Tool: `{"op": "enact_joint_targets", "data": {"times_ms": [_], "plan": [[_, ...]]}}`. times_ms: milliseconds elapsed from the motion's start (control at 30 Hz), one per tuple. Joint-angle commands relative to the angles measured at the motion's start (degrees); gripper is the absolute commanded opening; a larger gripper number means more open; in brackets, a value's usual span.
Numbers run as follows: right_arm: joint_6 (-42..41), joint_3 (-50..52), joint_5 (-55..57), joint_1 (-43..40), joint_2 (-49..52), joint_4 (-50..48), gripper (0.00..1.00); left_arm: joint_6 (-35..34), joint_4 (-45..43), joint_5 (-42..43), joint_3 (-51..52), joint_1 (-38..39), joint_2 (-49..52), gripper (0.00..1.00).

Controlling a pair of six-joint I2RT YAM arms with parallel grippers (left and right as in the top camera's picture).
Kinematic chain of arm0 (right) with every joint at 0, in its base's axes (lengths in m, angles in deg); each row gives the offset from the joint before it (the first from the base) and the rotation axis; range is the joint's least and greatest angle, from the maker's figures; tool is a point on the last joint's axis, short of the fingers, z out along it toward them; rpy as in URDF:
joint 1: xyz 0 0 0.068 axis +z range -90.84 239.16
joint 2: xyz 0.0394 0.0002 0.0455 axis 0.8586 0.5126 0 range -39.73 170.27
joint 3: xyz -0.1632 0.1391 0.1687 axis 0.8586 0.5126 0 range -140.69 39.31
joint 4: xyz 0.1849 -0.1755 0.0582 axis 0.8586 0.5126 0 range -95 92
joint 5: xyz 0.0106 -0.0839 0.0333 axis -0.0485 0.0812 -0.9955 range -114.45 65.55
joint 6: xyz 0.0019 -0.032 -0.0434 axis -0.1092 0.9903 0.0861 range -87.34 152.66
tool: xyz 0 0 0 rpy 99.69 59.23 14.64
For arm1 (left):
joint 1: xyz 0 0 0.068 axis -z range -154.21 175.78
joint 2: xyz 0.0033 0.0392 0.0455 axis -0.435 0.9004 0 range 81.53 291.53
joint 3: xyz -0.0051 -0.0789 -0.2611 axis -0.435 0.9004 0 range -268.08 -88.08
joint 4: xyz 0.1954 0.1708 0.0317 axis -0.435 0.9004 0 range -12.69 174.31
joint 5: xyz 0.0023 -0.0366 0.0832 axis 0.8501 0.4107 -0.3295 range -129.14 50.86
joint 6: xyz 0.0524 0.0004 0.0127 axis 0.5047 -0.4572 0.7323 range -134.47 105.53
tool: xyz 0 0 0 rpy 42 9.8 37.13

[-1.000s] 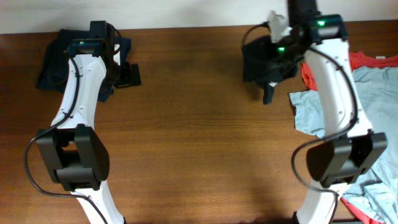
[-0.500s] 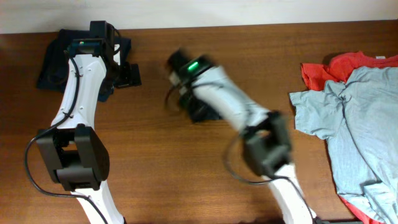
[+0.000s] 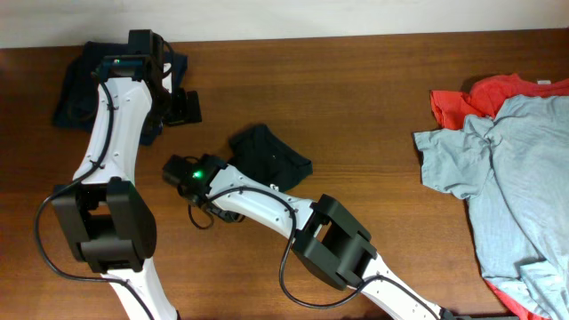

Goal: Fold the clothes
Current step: 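Carry the black bundle leftward and set it down near the left gripper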

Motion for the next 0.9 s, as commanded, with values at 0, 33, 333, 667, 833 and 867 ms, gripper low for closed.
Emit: {"op": "enact_joint_targets", "data": {"times_ms": [0, 33, 333, 667, 833, 867], "plan": [[-1.0, 0.3, -0.3, -1.5, 1.2, -0.6, 0.48, 0.9, 0.0, -0.4, -0.7, 0.1, -1.4, 0.99], [-1.0, 0.3, -0.4, -1.9, 1.0, -0.5, 0.54, 0.9, 0.0, -0.4, -0.7, 0.1, -1.4, 0.99], [5.9, -0.1, -20.1, -2.1, -1.7, 0.3, 0.85, 0.9, 0.0, -0.4, -0.7, 0.1, -1.4, 0.99], [1.8, -5.5, -16.1, -4.6, -12.3, 2.2, 0.99, 0.9, 0.0, -0.4, -0.7, 0.1, -1.4, 0.99], [-1.2, -6.3, -13.6, -11.6, -20.7, 5.7, 0.99, 0.9, 0.0, -0.4, -0.7, 0.1, -1.4, 0.99], [-1.7, -6.3, -13.4, -13.5, -22.1, 6.7, 0.99, 0.9, 0.0, -0.4, -0.7, 0.1, -1.4, 0.99]]}}
